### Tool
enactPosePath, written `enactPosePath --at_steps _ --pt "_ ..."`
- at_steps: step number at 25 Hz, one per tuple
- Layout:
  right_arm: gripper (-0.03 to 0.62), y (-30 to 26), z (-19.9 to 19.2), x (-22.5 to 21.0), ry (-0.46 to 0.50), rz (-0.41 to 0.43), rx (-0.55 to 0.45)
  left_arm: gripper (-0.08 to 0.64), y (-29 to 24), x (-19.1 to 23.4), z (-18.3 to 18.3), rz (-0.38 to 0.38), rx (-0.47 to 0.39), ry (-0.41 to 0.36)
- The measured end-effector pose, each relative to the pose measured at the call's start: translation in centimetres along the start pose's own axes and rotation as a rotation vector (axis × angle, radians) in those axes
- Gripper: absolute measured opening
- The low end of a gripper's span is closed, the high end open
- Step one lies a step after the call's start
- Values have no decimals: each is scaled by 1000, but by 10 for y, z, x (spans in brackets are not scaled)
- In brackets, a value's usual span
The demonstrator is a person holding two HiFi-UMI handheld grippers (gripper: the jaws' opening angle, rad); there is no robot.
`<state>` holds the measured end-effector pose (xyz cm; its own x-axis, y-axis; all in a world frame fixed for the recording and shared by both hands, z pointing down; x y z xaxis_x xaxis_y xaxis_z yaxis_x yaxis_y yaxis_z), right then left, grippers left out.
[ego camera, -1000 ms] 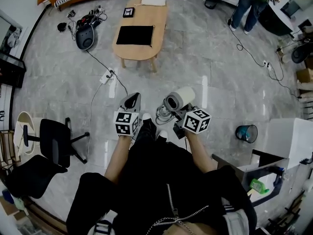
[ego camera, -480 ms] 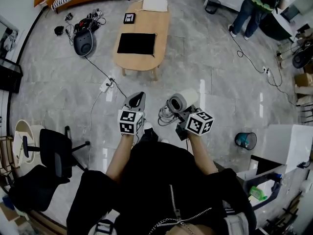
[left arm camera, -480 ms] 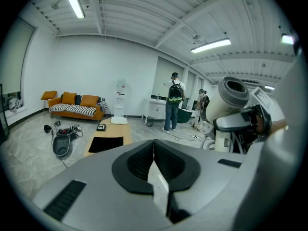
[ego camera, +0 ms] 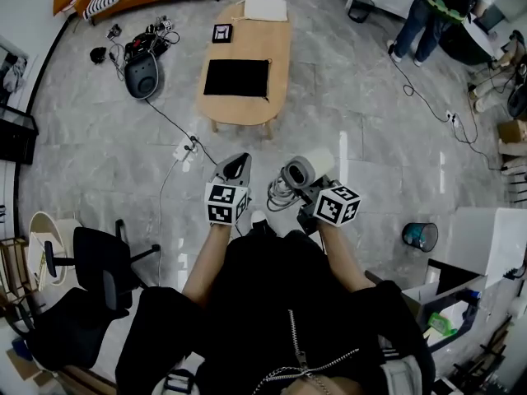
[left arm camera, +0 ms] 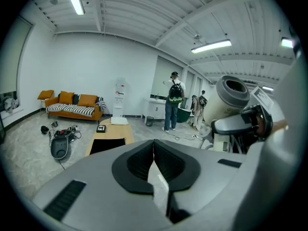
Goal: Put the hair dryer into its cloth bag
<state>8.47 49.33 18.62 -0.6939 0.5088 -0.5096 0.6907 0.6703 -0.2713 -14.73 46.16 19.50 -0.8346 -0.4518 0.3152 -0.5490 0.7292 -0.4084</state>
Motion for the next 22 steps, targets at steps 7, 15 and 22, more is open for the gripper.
enactPosePath --at_steps 7,15,22 --pt "236 -18 0 5 -5 -19 23 14 -6 16 7 -11 -1 10" --pt "236 -25 8 -7 -18 -39 -3 14 -21 27 8 -6 14 25" --pt "236 -48 22 -32 -33 -11 -6 14 -47 38 23 10 22 11"
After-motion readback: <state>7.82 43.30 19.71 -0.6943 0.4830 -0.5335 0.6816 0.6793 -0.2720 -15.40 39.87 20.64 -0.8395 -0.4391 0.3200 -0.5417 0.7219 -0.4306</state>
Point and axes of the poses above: the fingertips, and each gripper's own axes: y backward along the fingers, x to its left, z out of its top, the point moved 10 cm from there along y, backward along the fingers, and after that the axes turned 9 degrees about y, right-handed, at the moved point
